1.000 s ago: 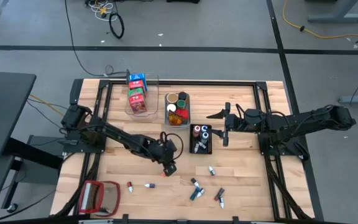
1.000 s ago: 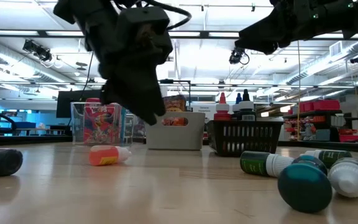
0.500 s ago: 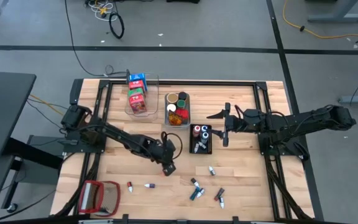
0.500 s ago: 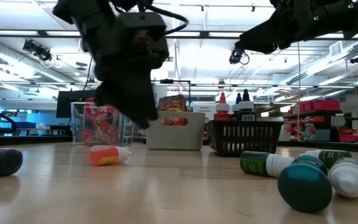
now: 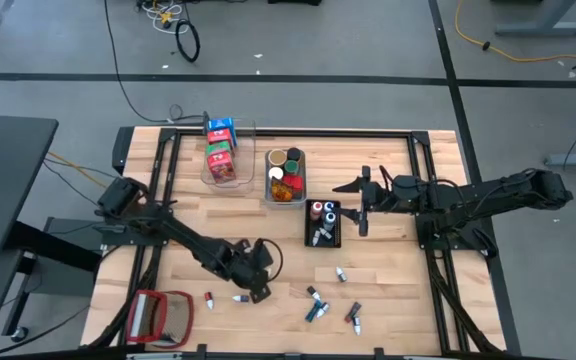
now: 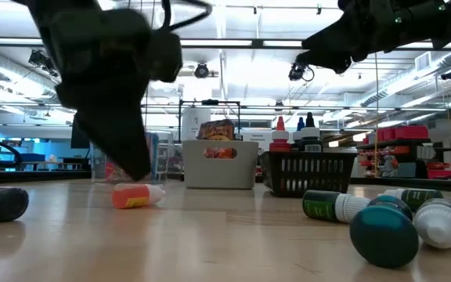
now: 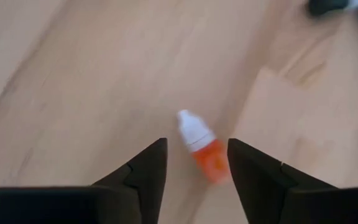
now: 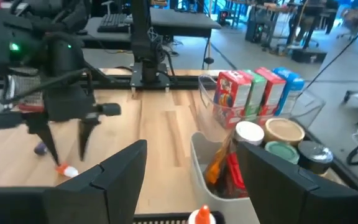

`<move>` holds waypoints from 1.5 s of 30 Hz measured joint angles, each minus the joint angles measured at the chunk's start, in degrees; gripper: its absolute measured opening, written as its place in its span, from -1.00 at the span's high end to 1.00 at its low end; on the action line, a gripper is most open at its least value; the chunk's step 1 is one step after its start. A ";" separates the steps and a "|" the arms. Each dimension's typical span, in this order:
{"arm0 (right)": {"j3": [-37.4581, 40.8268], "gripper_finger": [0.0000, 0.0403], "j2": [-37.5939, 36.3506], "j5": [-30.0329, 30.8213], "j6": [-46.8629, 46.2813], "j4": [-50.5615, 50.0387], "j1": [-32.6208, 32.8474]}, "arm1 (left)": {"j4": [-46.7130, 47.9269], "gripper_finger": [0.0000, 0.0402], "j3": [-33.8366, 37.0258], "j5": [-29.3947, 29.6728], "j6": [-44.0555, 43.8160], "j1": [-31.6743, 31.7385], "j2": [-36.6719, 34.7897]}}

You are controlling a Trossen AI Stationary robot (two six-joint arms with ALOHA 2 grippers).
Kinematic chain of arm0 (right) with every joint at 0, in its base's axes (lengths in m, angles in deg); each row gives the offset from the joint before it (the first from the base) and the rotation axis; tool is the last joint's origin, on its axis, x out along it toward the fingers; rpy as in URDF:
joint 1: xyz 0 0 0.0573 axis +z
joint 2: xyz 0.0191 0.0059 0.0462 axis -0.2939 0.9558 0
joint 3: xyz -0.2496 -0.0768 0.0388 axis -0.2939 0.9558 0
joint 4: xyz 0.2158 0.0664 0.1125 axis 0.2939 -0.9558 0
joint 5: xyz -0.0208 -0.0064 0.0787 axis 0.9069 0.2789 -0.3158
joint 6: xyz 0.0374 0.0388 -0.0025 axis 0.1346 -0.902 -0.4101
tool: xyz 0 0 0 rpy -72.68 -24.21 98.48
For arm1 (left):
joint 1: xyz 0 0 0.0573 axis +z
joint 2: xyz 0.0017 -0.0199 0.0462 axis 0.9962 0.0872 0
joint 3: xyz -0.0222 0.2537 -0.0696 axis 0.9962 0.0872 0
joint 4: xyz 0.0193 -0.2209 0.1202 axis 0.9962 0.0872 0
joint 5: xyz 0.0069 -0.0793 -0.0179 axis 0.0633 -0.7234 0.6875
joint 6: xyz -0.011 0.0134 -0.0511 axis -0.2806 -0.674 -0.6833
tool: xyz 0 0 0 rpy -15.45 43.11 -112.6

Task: Pick & Place Kitchen Items
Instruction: Put the orange food coloring bottle into the black bin

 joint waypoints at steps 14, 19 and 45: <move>-0.02 -0.30 0.02 0.03 -3.09 -1.95 0.04 | -1.44 -0.10 -0.29 3.86 -3.61 -0.68 5.85; -0.01 -0.30 0.02 0.03 -2.94 -1.90 0.04 | -0.26 -0.02 -0.11 2.84 -0.13 -0.59 4.40; -0.01 -0.30 0.02 0.03 -2.79 -1.88 0.04 | 21.23 -0.09 -0.18 -7.77 -2.82 -0.44 -0.78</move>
